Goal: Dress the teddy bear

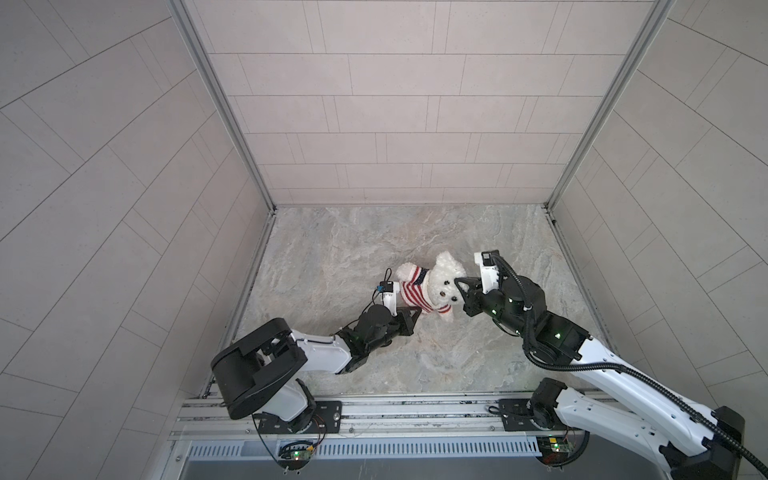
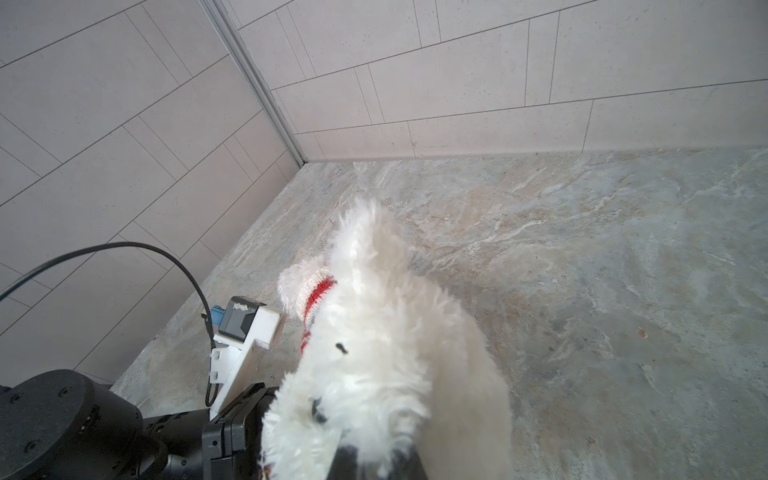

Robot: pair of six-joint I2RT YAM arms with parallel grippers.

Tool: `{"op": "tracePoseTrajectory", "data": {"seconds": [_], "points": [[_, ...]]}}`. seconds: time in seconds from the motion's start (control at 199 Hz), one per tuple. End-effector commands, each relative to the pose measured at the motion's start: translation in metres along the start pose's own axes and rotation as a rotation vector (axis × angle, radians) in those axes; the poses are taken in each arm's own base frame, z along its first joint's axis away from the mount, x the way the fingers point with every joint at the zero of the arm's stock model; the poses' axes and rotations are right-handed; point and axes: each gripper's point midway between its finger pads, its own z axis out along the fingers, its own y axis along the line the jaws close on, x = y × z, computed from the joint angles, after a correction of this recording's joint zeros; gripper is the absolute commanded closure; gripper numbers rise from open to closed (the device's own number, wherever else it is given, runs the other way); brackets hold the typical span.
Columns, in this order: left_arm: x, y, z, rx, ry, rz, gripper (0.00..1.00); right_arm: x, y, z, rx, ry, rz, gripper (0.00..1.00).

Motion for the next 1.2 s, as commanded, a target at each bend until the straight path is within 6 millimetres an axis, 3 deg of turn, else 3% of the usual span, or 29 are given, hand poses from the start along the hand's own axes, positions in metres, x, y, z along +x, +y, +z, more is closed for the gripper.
{"op": "tracePoseTrajectory", "data": {"seconds": [0.0,0.07,0.211,0.376,0.552,0.732,0.903,1.199], "points": [[-0.003,0.019,-0.006,-0.064,-0.023,-0.030,1.00,-0.016,0.003,-0.006,-0.017,-0.066,0.026,1.00],[-0.004,0.023,-0.007,-0.068,-0.026,-0.039,1.00,-0.015,0.003,-0.005,-0.015,-0.063,0.025,1.00],[-0.009,0.000,-0.006,-0.004,-0.021,-0.008,0.99,-0.016,0.003,-0.006,-0.019,-0.063,0.026,1.00],[-0.013,-0.008,-0.012,-0.016,-0.026,0.038,0.83,-0.016,0.004,-0.007,-0.019,-0.064,0.025,1.00],[-0.010,-0.002,-0.025,-0.058,-0.013,0.071,0.63,-0.017,0.003,-0.008,-0.017,-0.067,0.024,1.00],[-0.008,0.010,-0.045,-0.111,-0.014,0.107,0.54,-0.019,0.006,-0.009,-0.031,-0.067,0.022,1.00],[-0.011,0.008,-0.069,-0.132,-0.001,0.175,0.39,-0.022,0.018,-0.015,-0.081,-0.039,-0.028,1.00],[-0.029,0.008,-0.113,-0.194,-0.038,0.271,0.33,-0.012,0.017,-0.013,-0.056,0.075,-0.114,1.00]]}}
